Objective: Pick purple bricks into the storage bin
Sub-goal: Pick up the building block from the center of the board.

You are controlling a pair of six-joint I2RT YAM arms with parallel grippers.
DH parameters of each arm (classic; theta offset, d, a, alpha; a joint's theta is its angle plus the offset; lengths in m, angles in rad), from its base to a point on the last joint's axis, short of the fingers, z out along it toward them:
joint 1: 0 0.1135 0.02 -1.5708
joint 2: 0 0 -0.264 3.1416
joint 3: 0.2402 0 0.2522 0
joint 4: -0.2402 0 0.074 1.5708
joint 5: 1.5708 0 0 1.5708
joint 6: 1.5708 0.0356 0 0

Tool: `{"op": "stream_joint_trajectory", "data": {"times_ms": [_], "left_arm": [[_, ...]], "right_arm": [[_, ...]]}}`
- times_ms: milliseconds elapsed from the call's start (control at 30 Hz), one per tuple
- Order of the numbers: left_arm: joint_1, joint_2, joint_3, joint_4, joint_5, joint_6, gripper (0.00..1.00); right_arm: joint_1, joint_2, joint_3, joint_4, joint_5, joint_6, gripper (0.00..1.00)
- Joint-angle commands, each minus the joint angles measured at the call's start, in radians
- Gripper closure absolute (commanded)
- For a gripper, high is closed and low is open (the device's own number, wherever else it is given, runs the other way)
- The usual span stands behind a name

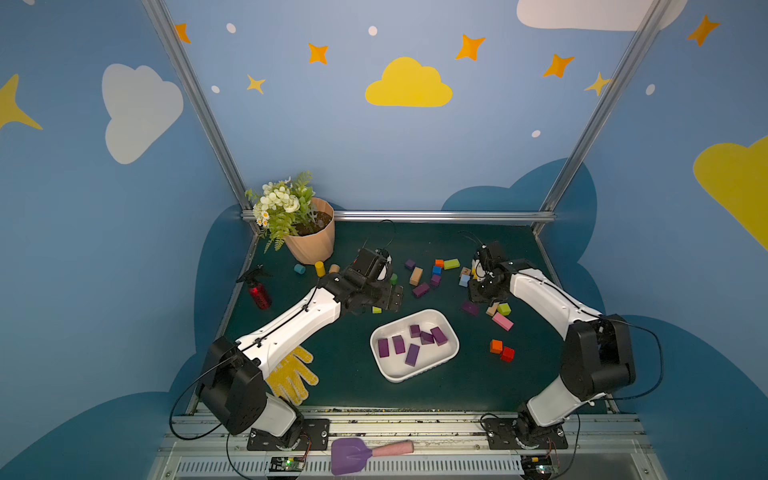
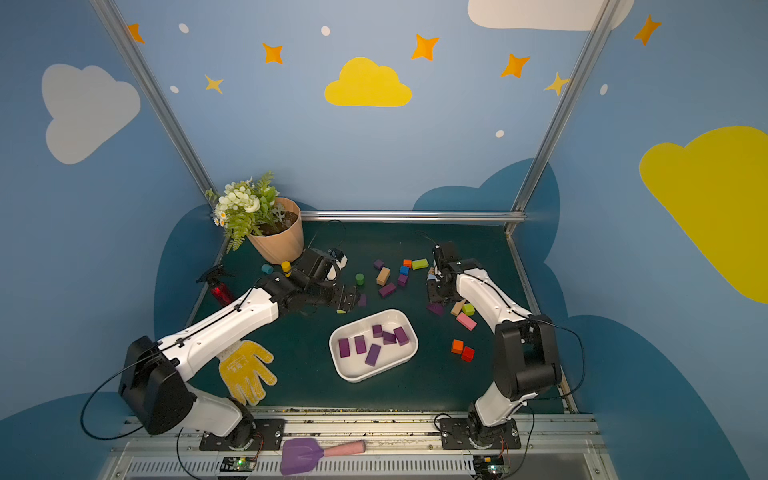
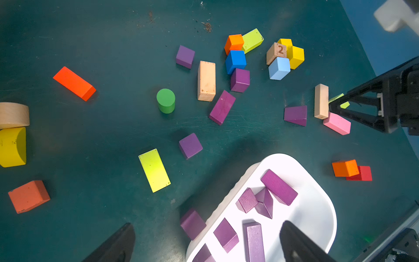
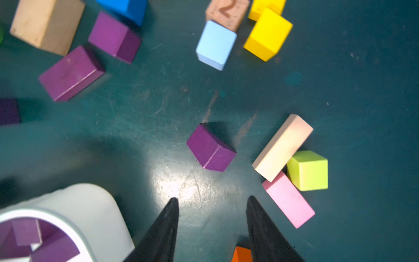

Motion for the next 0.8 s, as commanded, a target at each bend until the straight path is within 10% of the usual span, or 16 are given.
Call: {"op": "stream_joint_trajectory", "data": {"times_ms": [0, 767], "left_arm": [[0.0, 0.005, -0.003, 0.004, -0.001, 0.02, 0.0], [-0.009, 0.052, -0.031, 0.038, -0.072, 0.054, 0.0]], "right_arm": [[-0.002, -0.039, -0.037, 0.029, -0.054, -0.17, 0.49], [0.015, 0.06, 0.013, -0.009, 0.005, -0.352, 0.39]]}}
